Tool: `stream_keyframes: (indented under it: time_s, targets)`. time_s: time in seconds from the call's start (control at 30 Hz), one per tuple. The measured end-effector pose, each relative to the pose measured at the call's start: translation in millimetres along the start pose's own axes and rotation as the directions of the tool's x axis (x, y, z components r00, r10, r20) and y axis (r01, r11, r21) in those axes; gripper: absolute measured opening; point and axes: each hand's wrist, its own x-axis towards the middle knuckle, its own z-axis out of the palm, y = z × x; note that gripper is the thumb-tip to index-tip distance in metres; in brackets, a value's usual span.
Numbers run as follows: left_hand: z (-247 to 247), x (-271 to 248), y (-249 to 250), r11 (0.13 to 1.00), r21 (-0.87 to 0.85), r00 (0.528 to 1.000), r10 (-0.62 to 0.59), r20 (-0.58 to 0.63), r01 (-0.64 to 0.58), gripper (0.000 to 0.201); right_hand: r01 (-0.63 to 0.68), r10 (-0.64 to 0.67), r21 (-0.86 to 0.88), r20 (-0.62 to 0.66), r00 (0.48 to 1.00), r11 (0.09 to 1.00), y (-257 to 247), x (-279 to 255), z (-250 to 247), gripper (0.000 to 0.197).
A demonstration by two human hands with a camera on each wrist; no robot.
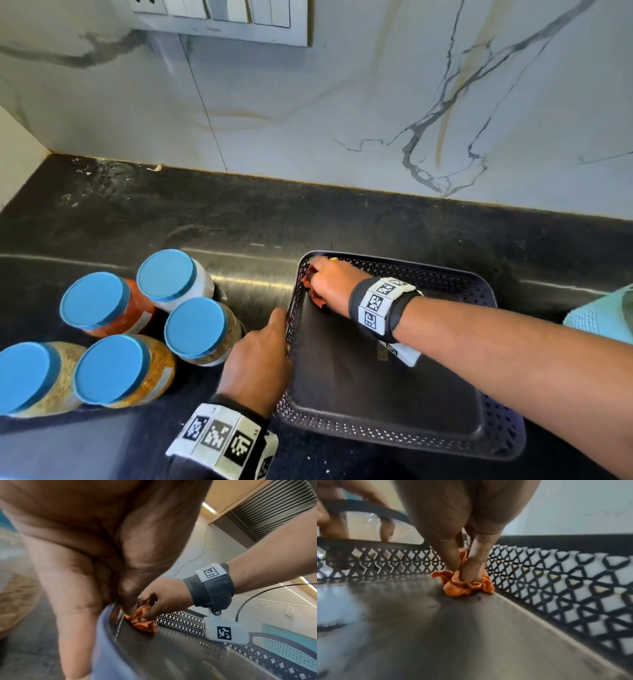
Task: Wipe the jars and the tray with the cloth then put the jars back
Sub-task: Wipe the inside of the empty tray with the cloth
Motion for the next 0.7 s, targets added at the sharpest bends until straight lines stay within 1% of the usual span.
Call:
stream_keyframes:
  time_s: [0.07,0.13,0.2,0.23,0.27,0.3,0.33,0.37,0.4,0.43,0.47,0.5,0.57,0.6,0.67,0.7]
  targets:
    - [2,1,0,1.000,0.002,1.000,-0.010,-0.016,0.010,0.022,-0.013,0.013,0.063,0.005,1.000,0.998,-1,3,2,0.013]
    - [5,-1,2,1.000,0.008,0.999,-0.025,-0.028,0.025,0.022,0.018,-0.021,0.079,0.038,0.999,0.997,-5,-4,-1,0.014]
    - [8,-1,4,0.998,0.052,0.999,-0.036,-0.034,0.037,0.022,0.090,-0.103,0.164,0.072,0.992,0.982,-13,-20,1,0.021]
    - [9,0,5,0.996,0.083,0.999,-0.038,-0.032,0.041,0.022,0.140,-0.166,0.217,0.106,0.980,0.966,-20,-33,4,0.024]
    - [9,0,5,0.993,0.108,0.999,-0.042,-0.026,0.045,0.022,0.204,-0.241,0.232,0.142,0.960,0.951,-26,-46,9,0.027]
    - [10,0,5,0.991,0.129,0.999,-0.040,-0.021,0.042,0.021,0.287,-0.320,0.173,0.212,0.924,0.942,-34,-58,14,0.031]
    - [9,1,6,0.989,0.144,0.999,-0.032,-0.017,0.034,0.022,0.397,-0.389,0.036,0.289,0.874,0.917,-43,-69,19,0.037]
    - [9,1,7,0.988,0.152,1.000,-0.027,-0.009,0.028,0.023,0.463,-0.398,-0.115,0.358,0.844,0.879,-48,-75,21,0.042]
    - [8,1,7,0.988,0.156,1.000,-0.022,-0.001,0.022,0.024,0.491,-0.401,-0.203,0.362,0.842,0.847,-51,-76,23,0.043]
    - [8,0,8,0.987,0.157,1.000,-0.018,0.004,0.017,0.024,0.530,-0.440,-0.221,0.352,0.826,0.819,-54,-75,22,0.038]
    - [7,-1,8,0.988,0.157,1.000,-0.013,0.003,0.012,0.022,0.516,-0.448,-0.202,0.304,0.841,0.832,-51,-71,18,0.030]
    - [6,-1,9,0.988,0.155,1.000,-0.009,0.002,0.009,0.021,0.419,-0.376,-0.134,0.264,0.888,0.898,-41,-66,11,0.023]
    - [4,0,9,0.989,0.149,1.000,-0.016,0.014,0.014,0.018,0.292,-0.283,-0.090,0.097,0.954,0.952,-11,-48,2,0.021]
    - [3,1,9,0.989,0.148,1.000,-0.021,0.018,0.018,0.018,0.247,-0.239,-0.151,0.071,0.968,0.957,4,-42,-4,0.020]
    - [1,6,11,0.987,0.157,1.000,-0.026,0.017,0.023,0.017,0.081,-0.069,-0.139,0.090,0.994,0.987,24,-31,-13,0.027]
    - [-2,10,13,0.987,0.159,1.000,-0.022,0.016,0.019,0.018,0.039,-0.029,-0.098,0.105,0.994,0.994,29,-31,-18,0.031]
